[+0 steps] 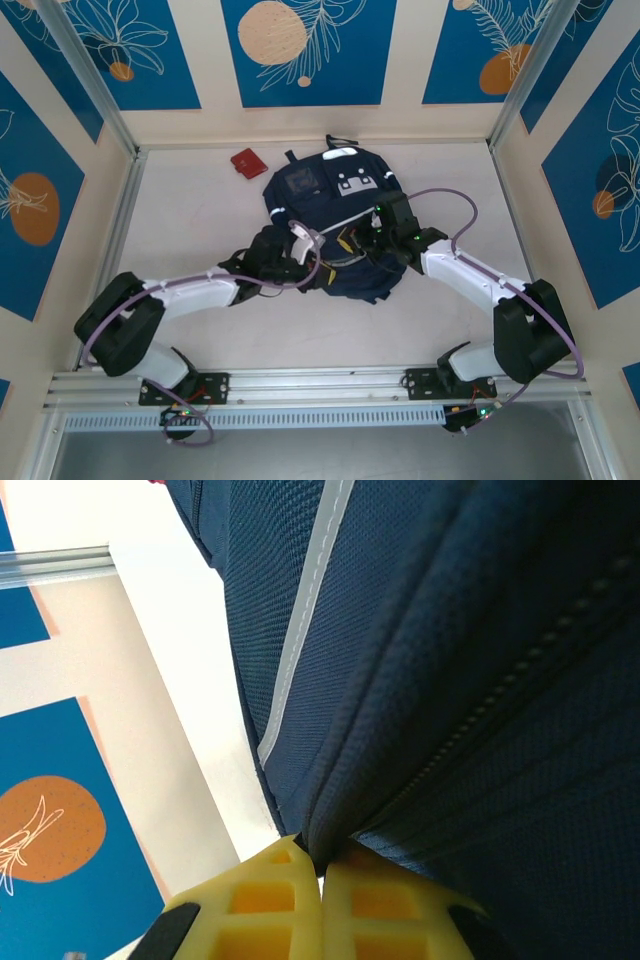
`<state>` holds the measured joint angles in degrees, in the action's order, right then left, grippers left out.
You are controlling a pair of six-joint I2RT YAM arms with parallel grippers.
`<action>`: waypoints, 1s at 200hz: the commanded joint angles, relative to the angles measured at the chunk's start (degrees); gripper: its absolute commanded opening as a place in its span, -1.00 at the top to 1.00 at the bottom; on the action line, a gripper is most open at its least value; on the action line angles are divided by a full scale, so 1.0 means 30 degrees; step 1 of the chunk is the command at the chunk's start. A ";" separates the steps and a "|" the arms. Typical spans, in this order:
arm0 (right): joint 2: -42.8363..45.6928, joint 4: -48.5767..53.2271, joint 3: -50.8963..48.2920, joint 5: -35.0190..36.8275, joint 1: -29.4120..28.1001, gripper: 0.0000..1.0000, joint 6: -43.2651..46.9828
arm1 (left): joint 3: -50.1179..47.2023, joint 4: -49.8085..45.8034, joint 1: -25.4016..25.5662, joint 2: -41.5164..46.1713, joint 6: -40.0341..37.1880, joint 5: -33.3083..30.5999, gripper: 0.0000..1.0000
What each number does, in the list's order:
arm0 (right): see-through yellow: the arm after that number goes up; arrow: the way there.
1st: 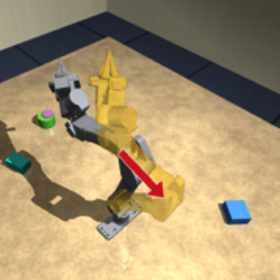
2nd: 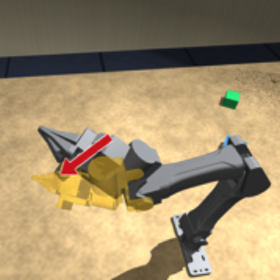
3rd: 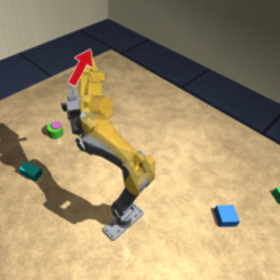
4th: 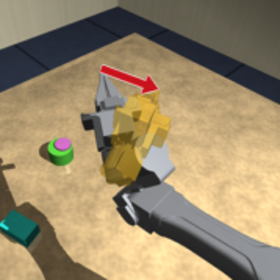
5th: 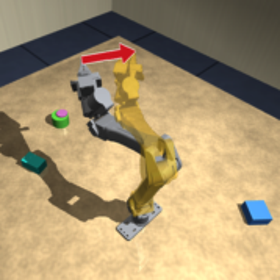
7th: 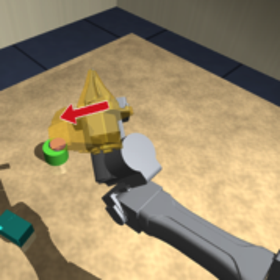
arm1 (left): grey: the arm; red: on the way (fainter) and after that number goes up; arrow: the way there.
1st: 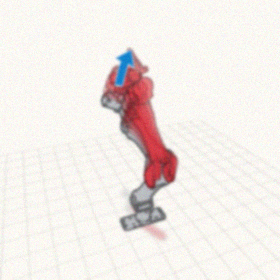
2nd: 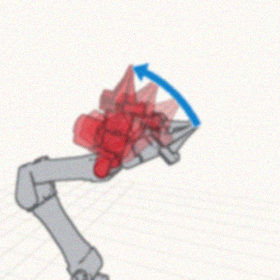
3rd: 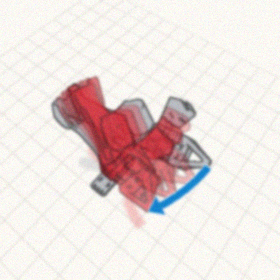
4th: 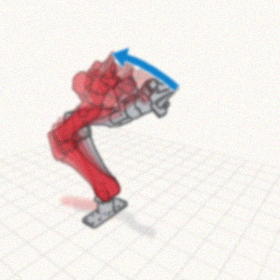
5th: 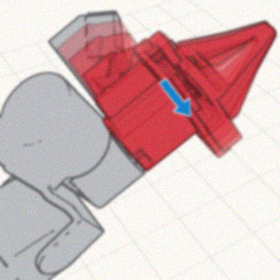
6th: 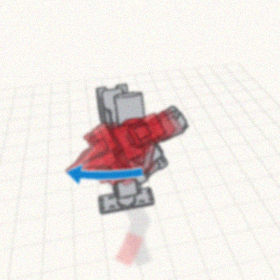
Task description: Pack books, pencil case, and school supplies into a backpack
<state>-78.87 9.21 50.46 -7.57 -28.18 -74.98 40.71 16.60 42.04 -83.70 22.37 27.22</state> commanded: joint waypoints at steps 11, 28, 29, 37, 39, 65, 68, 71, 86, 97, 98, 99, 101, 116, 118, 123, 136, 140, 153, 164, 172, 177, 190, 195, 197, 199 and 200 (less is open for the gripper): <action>0.0652 0.0057 0.0176 -0.0078 0.0339 1.00 0.0498 | 0.0106 -0.3207 -0.1438 0.1091 -0.1217 -0.1235 0.20; 0.0635 0.0094 0.0454 -0.0280 0.0390 1.00 0.0585 | 0.0341 -0.3941 -0.1848 0.0915 -0.2020 -0.1540 0.17; 0.0631 0.0094 0.0475 -0.0298 0.0395 1.00 0.0587 | 0.0344 -0.3946 -0.1881 0.0887 -0.2043 -0.1528 0.17; 0.0599 0.0093 0.0646 -0.0389 0.0419 1.00 0.0642 | 0.0403 -0.3959 -0.1978 0.0697 -0.2421 -0.1311 0.15; 0.0583 0.0101 0.0702 -0.0401 0.0427 1.00 0.0668 | 0.0441 -0.3953 -0.1989 0.0650 -0.2543 -0.1252 0.15; 0.0394 0.0185 0.1352 -0.0842 0.0537 1.00 0.0875 | 0.0943 -0.3867 -0.1988 -0.0247 -0.3996 -0.0085 0.07; 0.0370 0.0182 0.1412 -0.0899 0.0520 1.00 0.0896 | 0.1007 -0.3842 -0.1975 -0.0356 -0.4084 -0.0015 0.07; 0.0352 0.0203 0.1478 -0.0928 0.0515 1.00 0.0913 | 0.1081 -0.3810 -0.1991 -0.0457 -0.4197 0.0056 0.06; 0.0225 0.0164 0.1818 -0.1110 0.0524 1.00 0.1044 | 0.1423 -0.3717 -0.1978 -0.1004 -0.4601 0.0443 0.06; 0.0132 0.0172 0.2016 -0.1254 0.0542 1.00 0.1081 | 0.1671 -0.3617 -0.2001 -0.1343 -0.4722 0.0614 0.06; 0.0116 0.0177 0.2047 -0.1254 0.0545 1.00 0.1099 | 0.1697 -0.3608 -0.2001 -0.1370 -0.4713 0.0619 0.06; 0.0107 0.0179 0.2062 -0.1269 0.0546 1.00 0.1093 | 0.1710 -0.3575 -0.1987 -0.1398 -0.4708 0.0591 0.06; 0.0079 0.0137 0.2088 -0.1302 0.0547 1.00 0.1103 | 0.1742 -0.3557 -0.1976 -0.1441 -0.4704 0.0564 0.06; -0.0032 0.0083 0.2303 -0.1480 0.0529 1.00 0.1117 | 0.1926 -0.3190 -0.1980 -0.1730 -0.4745 0.0400 0.07; -0.0058 0.0054 0.2332 -0.1509 0.0528 1.00 0.1117 | 0.1950 -0.3138 -0.1982 -0.1766 -0.4735 0.0377 0.08; -0.0095 0.0010 0.2367 -0.1569 0.0536 1.00 0.1116 | 0.2013 -0.2998 -0.1981 -0.1830 -0.4692 0.0313 0.08; -0.0178 -0.0096 0.2429 -0.1749 0.0525 1.00 0.1057 | 0.2200 -0.2662 -0.1989 -0.1995 -0.4654 0.0346 0.08; -0.0197 -0.0089 0.2455 -0.1775 0.0509 1.00 0.1025 | 0.2257 -0.2587 -0.1994 -0.2051 -0.4627 0.0340 0.08; -0.0268 -0.0225 0.2488 -0.1912 0.0521 1.00 0.0999 | 0.2410 -0.2350 -0.1978 -0.2207 -0.4604 0.0379 0.09; -0.0301 -0.0312 0.2539 -0.2002 0.0541 1.00 0.0971 | 0.2510 -0.2170 -0.1981 -0.2352 -0.4598 0.0430 0.10; -0.0337 -0.0322 0.2553 -0.2040 0.0525 1.00 0.0970 | 0.2612 -0.2142 -0.1995 -0.2480 -0.4643 0.0449 0.12; -0.0321 -0.0349 0.2590 -0.2077 0.0523 1.00 0.0970 | 0.2680 -0.2112 -0.1986 -0.2571 -0.4675 0.0512 0.12; -0.0353 -0.0431 0.2675 -0.2119 0.0546 1.00 0.0970 | 0.2821 -0.2020 -0.1988 -0.2790 -0.4709 0.0687 0.16; -0.0361 -0.0455 0.2718 -0.2133 0.0522 1.00 0.0970 | 0.2851 -0.2018 -0.1989 -0.2867 -0.4733 0.0763 0.18; -0.0382 -0.0461 0.2736 -0.2134 0.0526 1.00 0.0970 | 0.2870 -0.1996 -0.1984 -0.2885 -0.4776 0.0790 0.20; -0.0395 -0.0463 0.2762 -0.2134 0.0549 1.00 0.0985 | 0.2889 -0.2012 -0.1976 -0.2904 -0.4802 0.0819 0.22; -0.0397 -0.0449 0.2771 -0.2134 0.0548 1.00 0.0992 | 0.2892 -0.2000 -0.1989 -0.2897 -0.4811 0.0823 0.23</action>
<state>-79.81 11.29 55.40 -11.16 -26.87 -73.25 47.51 8.71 36.34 -90.98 9.85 27.18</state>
